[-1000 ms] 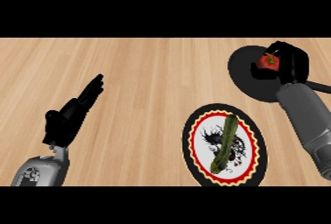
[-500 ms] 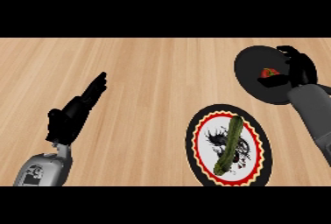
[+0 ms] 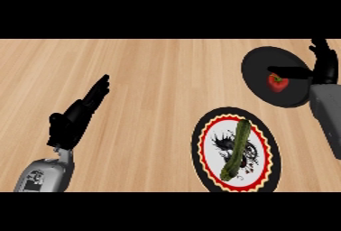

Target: Pick the bell pepper from the plate and place it in the pan

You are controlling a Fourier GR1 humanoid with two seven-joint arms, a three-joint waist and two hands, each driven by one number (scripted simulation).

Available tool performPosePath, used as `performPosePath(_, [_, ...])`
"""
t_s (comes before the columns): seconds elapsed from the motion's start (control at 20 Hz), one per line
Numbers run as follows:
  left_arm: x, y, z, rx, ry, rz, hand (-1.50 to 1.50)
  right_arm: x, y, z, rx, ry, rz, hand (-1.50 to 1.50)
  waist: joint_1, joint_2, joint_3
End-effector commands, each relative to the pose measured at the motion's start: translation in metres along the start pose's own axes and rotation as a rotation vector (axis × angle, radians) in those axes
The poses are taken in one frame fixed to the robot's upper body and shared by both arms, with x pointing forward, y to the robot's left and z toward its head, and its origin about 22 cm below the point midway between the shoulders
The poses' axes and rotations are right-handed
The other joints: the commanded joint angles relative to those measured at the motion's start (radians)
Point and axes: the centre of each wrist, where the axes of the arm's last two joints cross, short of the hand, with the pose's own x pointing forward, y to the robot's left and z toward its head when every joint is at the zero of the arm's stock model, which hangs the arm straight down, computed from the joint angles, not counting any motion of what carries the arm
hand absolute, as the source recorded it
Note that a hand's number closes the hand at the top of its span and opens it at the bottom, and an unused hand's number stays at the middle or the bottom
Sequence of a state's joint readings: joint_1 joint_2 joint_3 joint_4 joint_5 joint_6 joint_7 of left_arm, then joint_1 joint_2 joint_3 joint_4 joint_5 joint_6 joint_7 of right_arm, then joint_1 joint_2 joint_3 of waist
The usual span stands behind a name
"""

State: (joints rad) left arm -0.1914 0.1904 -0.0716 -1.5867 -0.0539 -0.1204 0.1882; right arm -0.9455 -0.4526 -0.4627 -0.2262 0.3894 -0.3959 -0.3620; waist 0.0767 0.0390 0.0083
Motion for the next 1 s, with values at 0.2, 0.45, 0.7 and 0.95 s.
performPosePath(0.2, [0.008, -0.005, 0.0, 0.006, 0.0, -0.003, 0.0, -0.042, -0.047, 0.005, 0.062, -0.018, -0.26, -1.5, -0.017, -0.01, -0.002])
performPosePath(0.45, [-0.006, 0.007, 0.008, 0.042, 0.015, -0.015, 0.0, -0.081, -0.056, 0.03, 0.091, -0.105, -0.337, -1.5, -0.03, -0.016, -0.003])
performPosePath(0.7, [-0.006, -0.001, 0.008, 0.03, 0.016, 0.0, 0.0, -0.109, -0.063, 0.05, 0.082, -0.18, -0.355, -1.5, -0.039, -0.022, -0.004])
performPosePath(0.95, [-0.011, 0.006, 0.001, 0.041, 0.049, -0.001, 0.0, -0.138, -0.051, 0.082, 0.108, -0.183, -0.38, -1.5, -0.056, -0.028, -0.006])
